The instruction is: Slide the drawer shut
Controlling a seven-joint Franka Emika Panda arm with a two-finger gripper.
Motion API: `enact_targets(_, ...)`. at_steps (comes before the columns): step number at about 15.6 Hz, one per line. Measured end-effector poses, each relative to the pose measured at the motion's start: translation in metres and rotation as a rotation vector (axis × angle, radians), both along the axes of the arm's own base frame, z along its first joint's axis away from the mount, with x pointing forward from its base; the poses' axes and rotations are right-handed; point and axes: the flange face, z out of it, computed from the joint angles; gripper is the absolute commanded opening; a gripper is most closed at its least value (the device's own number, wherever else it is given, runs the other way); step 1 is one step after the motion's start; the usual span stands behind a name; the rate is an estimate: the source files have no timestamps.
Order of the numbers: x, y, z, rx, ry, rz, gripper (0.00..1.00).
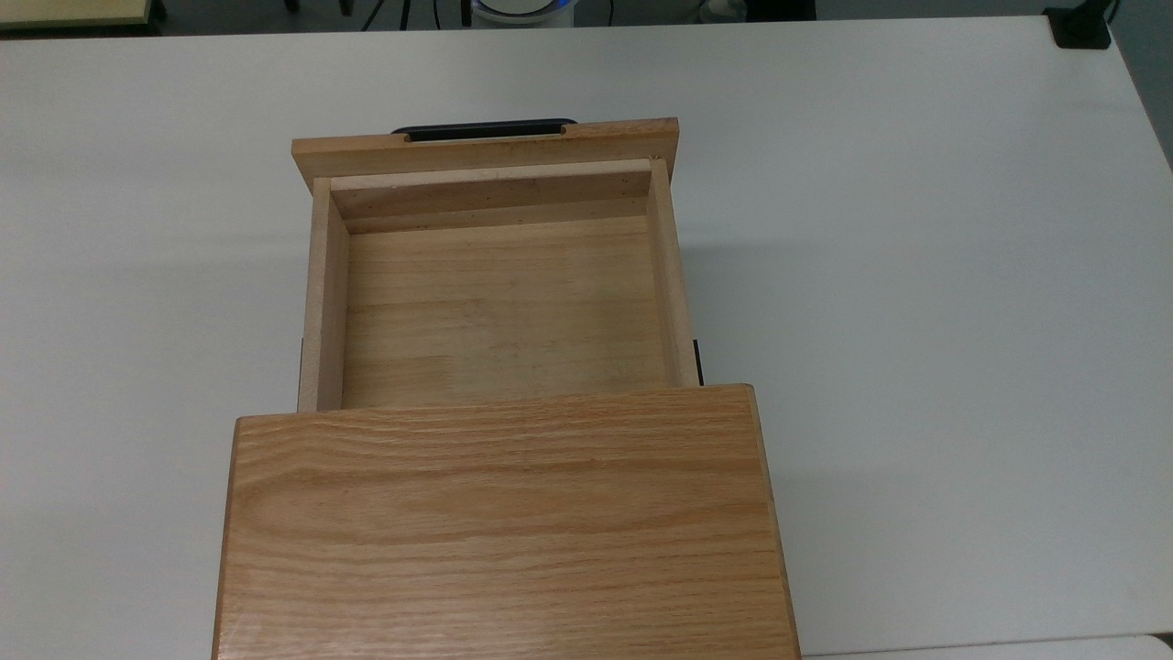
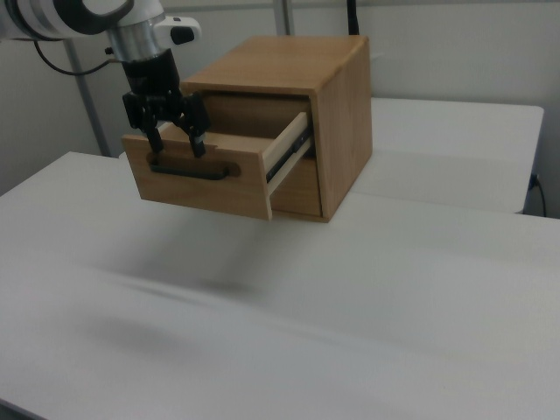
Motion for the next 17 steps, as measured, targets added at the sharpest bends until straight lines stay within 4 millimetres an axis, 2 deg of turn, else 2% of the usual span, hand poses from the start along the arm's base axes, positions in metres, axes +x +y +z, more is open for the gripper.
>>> enact_targets(12, -0.002, 0.001, -0.002, 0.0, 0.021, 0.026, 1.0)
enact_targets(13, -0.002, 0.001, -0.004, -0.001, 0.033, 0.088, 0.95)
enact_targets(15, -0.003, 0.004, -0.011, 0.001, 0.065, 0.213, 0.72)
enact_targets(17, -0.001, 0.015, -0.021, 0.003, 0.09, 0.289, 0.46)
